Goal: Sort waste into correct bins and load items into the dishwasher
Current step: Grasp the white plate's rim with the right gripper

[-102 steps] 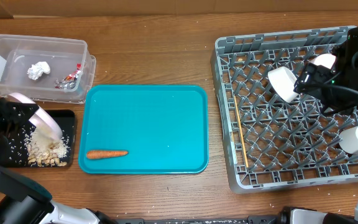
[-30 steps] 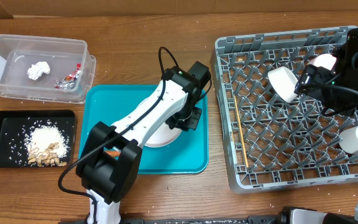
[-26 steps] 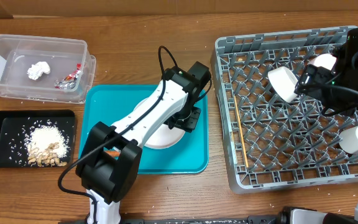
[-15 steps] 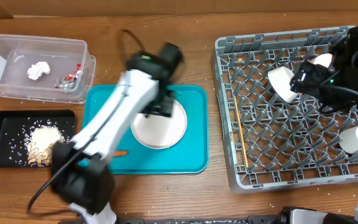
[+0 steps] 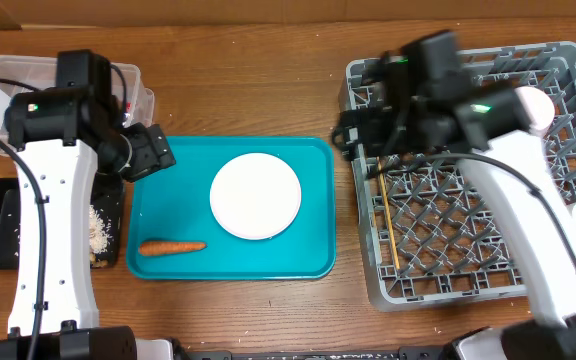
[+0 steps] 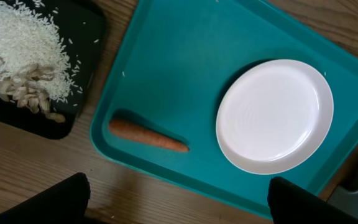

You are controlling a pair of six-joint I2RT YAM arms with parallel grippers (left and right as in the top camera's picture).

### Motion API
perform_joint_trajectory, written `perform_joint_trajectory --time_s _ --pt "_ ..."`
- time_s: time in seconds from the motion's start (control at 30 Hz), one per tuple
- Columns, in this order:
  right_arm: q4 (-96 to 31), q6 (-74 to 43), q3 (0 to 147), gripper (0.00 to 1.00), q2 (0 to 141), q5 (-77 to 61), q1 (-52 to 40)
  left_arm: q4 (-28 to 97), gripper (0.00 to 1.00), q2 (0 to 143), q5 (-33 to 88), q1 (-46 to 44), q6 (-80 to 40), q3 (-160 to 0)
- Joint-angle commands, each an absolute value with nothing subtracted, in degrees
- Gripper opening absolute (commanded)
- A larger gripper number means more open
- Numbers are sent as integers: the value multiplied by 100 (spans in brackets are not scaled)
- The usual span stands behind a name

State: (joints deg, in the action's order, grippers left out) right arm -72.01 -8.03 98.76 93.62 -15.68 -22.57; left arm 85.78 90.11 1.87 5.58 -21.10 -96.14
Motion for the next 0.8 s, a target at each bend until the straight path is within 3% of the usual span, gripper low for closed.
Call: perform_joint_trajectory --time_s 0.0,0.3,0.6,0.7,0.77 --pt "-7109 -1081 9850 96 9983 -1511 -2639 8593 93 9008 340 642 -2169 -9570" --pt "-6805 -1522 9850 88 11579 -1511 -3236 8584 93 9013 320 637 -2139 -9570" --pt "-6451 -1824 9850 70 12674 -1503 -3706 8584 93 9015 320 637 -2137 -9570" --pt "-6414 -2038 9850 59 12925 -1398 -3739 8586 94 9015 318 637 -2086 -9568" --pt "-6418 -2169 9850 46 12999 -1238 -3739 8593 93 9015 303 637 -2075 -9570"
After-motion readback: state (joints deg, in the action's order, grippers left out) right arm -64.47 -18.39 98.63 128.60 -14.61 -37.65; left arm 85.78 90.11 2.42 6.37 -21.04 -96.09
